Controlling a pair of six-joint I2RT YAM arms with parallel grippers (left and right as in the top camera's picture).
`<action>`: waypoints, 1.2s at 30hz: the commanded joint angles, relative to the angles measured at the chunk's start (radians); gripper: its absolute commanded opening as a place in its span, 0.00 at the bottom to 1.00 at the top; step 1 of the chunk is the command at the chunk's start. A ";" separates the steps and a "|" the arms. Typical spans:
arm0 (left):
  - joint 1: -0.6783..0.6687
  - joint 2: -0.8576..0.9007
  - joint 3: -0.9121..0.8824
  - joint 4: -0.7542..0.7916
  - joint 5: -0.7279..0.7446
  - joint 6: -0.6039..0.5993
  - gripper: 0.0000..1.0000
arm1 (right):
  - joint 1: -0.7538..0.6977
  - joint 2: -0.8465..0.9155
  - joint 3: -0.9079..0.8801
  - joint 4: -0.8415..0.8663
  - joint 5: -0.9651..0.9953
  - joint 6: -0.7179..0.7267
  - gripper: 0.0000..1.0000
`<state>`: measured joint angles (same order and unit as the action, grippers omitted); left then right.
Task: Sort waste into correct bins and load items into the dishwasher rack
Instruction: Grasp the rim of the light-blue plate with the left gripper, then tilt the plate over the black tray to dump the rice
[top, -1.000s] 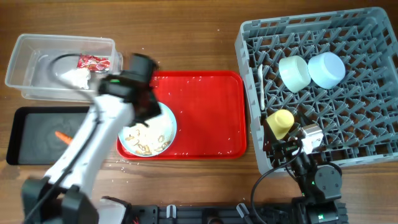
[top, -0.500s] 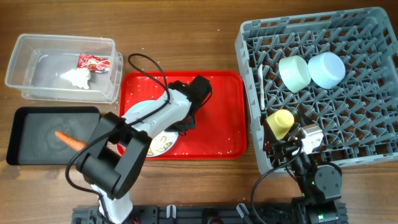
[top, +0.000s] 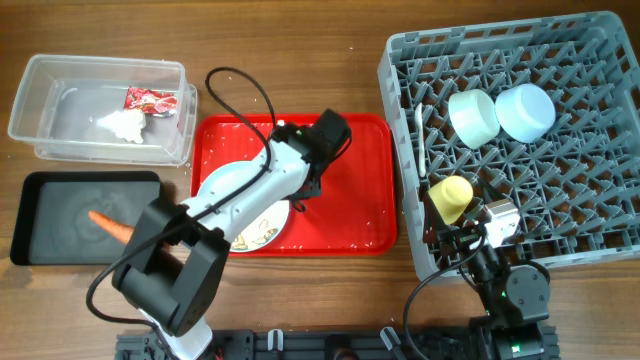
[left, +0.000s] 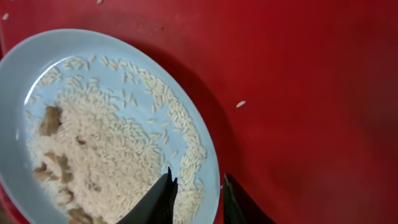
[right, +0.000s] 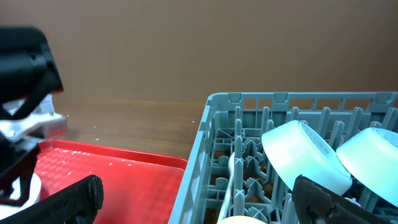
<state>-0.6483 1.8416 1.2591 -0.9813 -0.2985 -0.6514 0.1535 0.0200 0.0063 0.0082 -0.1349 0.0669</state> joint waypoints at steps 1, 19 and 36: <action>-0.007 0.008 -0.079 0.050 0.021 0.002 0.25 | -0.003 -0.009 -0.001 0.003 -0.013 0.014 1.00; -0.035 0.077 -0.159 0.166 0.009 0.150 0.04 | -0.003 -0.009 -0.001 0.003 -0.013 0.014 1.00; 0.094 -0.142 0.312 -0.337 0.087 0.198 0.04 | -0.003 -0.009 -0.001 0.003 -0.013 0.014 1.00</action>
<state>-0.6502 1.8244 1.5379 -1.3067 -0.3515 -0.4644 0.1535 0.0200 0.0063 0.0082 -0.1345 0.0669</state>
